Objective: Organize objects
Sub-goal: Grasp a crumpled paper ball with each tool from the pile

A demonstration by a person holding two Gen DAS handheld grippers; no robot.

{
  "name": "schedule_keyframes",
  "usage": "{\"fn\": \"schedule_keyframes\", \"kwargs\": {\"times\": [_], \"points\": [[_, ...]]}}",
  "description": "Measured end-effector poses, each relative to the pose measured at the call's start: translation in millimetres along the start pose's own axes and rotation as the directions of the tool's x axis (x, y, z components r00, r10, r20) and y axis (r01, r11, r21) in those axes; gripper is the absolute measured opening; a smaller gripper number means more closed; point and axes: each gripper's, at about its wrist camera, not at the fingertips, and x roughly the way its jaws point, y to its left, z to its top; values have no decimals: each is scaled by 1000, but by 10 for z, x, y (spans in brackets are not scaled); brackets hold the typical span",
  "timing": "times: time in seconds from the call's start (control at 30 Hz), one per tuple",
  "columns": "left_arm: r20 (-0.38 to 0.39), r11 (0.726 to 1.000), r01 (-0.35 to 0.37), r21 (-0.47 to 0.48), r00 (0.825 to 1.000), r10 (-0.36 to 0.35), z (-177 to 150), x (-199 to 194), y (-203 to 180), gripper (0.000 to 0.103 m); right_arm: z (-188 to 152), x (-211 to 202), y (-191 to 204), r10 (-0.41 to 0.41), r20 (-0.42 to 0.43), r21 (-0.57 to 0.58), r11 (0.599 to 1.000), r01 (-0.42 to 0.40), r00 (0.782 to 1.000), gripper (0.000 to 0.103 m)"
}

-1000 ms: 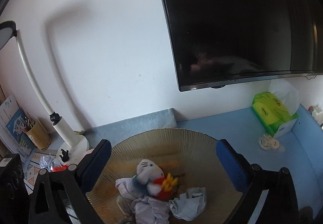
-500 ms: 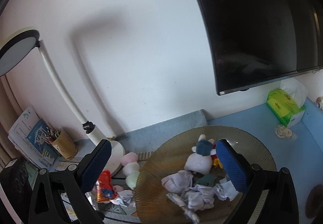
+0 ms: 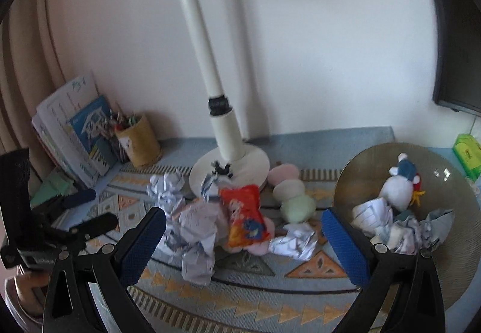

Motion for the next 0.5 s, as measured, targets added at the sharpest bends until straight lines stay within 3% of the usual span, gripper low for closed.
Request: {"fn": "schedule_keyframes", "kwargs": {"times": [0.13, 0.23, 0.33, 0.5], "points": [[-79, 998, -1, 69, 997, 7, -303, 216, 72, 102, -468, 336, 233, 17, -116, -81, 996, -27, 993, 103], [-104, 993, 3, 117, 995, 9, -469, 384, 20, 102, -722, 607, 350, -17, -190, -149, 989, -11, 982, 103], [-123, 996, 32, 85, 992, -21, -487, 473, 2, 102, -860, 796, 444, -59, -217, -204, 979, 14, 974, 103], [-142, 998, 58, 2, 988, -57, -421, 693, 8, 102, -895, 996, 492, -35, -238, -188, 982, -11, 971, 103]]}}
